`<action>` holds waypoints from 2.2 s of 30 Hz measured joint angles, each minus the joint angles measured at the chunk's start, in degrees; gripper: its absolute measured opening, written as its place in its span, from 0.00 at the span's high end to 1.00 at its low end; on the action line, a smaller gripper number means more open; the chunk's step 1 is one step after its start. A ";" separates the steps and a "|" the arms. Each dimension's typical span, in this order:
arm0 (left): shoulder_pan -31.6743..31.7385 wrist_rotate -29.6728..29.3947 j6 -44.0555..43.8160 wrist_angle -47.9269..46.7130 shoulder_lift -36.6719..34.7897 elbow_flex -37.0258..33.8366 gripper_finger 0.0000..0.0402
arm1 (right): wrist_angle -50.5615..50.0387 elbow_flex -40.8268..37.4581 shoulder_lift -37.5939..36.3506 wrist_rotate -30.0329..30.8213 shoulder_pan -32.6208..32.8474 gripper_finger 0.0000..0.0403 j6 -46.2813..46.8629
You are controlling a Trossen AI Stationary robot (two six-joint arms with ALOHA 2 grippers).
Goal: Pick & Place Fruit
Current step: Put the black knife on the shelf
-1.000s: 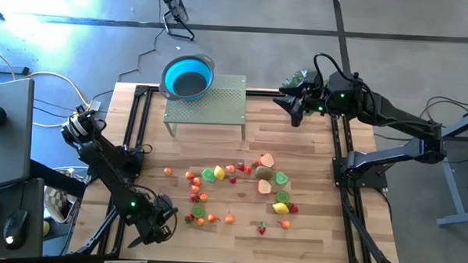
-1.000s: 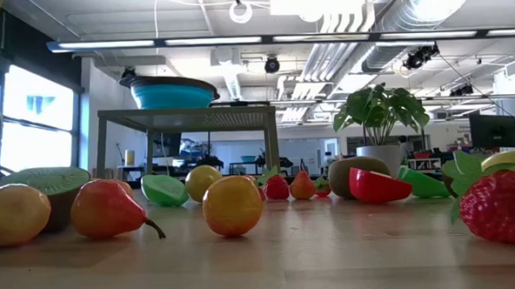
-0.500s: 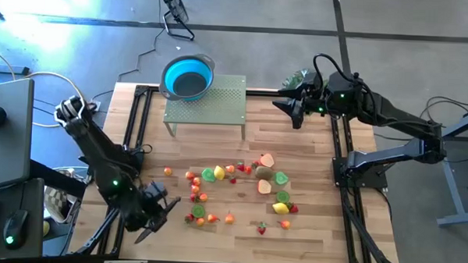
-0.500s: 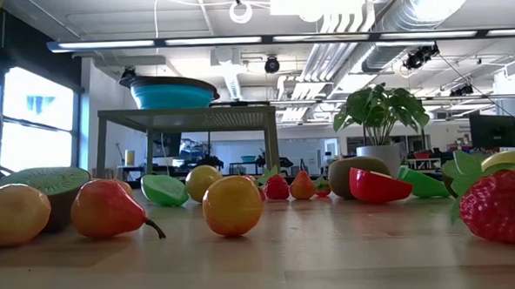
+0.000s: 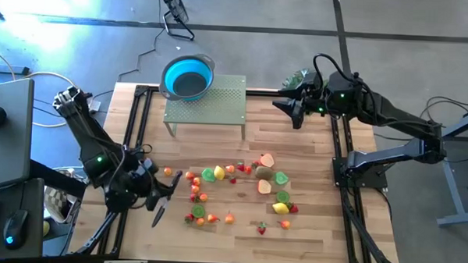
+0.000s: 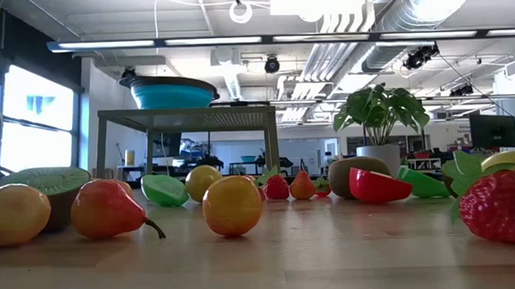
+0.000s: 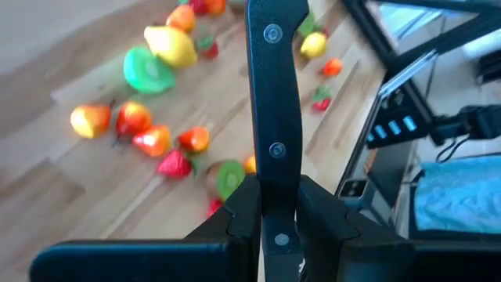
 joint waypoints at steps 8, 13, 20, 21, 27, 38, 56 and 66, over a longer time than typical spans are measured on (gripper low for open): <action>9.56 2.50 8.70 1.13 -0.59 0.04 0.87 | 1.04 0.00 1.28 -7.21 0.02 0.43 0.27; 17.09 3.19 20.73 9.73 -0.60 0.04 0.87 | 3.23 0.00 3.29 -8.86 0.20 0.43 1.57; 25.15 5.88 33.38 18.95 -0.68 0.04 0.87 | 4.88 0.00 6.85 -14.23 0.44 0.43 4.29; 26.39 5.72 34.47 19.32 -0.68 0.04 0.87 | 5.08 0.00 7.41 -15.42 0.42 0.43 4.79; 33.23 5.70 40.92 22.17 -0.68 0.04 0.87 | 8.73 0.00 9.68 -19.48 1.32 0.43 8.03; 39.84 5.09 54.51 33.63 1.18 0.09 0.87 | 15.53 0.00 13.22 -13.53 7.86 0.43 14.02; 40.40 -7.00 71.05 30.32 17.20 18.78 0.87 | 22.78 0.04 16.76 11.68 17.80 0.43 17.99; 40.39 -6.18 71.74 28.46 18.93 21.29 0.87 | 24.97 0.04 18.51 15.74 18.78 0.43 19.42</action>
